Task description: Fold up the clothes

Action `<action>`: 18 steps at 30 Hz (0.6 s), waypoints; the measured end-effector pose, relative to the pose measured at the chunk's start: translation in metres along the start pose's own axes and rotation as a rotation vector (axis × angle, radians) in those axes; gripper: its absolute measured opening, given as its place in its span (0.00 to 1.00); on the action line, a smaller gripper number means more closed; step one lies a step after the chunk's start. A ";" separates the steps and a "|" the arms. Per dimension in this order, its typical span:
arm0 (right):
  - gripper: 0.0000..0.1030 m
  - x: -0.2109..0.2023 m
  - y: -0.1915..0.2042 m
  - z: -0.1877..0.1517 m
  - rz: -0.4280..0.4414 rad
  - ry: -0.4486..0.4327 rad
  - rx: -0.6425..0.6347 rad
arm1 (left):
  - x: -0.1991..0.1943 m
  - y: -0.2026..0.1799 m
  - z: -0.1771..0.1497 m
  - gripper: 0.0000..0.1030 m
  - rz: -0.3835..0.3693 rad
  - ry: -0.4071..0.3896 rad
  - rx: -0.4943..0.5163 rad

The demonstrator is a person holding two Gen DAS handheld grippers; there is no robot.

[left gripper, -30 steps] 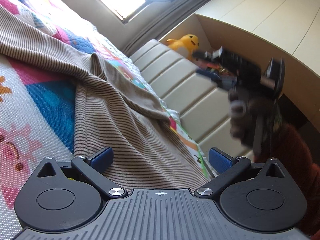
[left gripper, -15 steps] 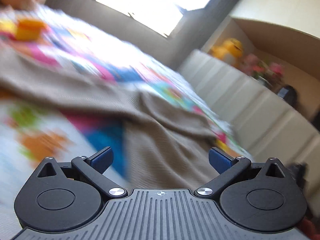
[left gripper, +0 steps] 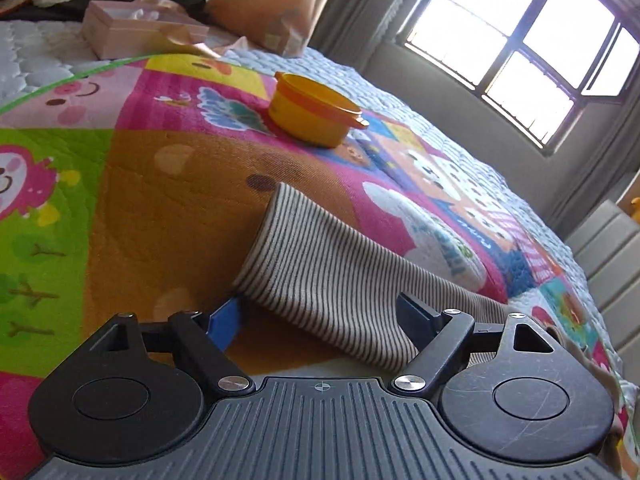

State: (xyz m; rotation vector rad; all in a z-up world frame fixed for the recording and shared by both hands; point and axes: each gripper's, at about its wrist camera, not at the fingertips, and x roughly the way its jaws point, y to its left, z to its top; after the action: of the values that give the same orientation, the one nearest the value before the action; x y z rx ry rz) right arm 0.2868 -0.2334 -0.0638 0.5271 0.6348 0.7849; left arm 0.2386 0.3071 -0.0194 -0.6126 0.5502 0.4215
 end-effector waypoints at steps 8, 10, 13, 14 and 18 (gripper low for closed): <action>1.00 -0.008 -0.009 0.001 0.078 -0.024 0.035 | 0.006 -0.065 0.010 0.09 0.097 -0.026 0.234; 1.00 -0.011 -0.013 0.001 0.107 -0.034 0.053 | -0.010 -0.092 0.020 0.09 0.089 -0.079 0.315; 1.00 -0.016 -0.013 0.002 0.115 -0.043 0.056 | -0.040 -0.139 0.037 0.09 0.036 -0.156 0.374; 1.00 -0.017 -0.011 0.001 0.110 -0.044 0.048 | -0.050 -0.155 0.040 0.08 0.005 -0.171 0.381; 1.00 -0.020 -0.007 0.000 0.098 -0.047 0.026 | -0.085 -0.220 0.049 0.08 -0.122 -0.223 0.409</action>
State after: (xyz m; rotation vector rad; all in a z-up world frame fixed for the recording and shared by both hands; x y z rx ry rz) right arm 0.2788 -0.2531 -0.0614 0.6022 0.5797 0.8547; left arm 0.3048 0.1574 0.1570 -0.2007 0.3678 0.2475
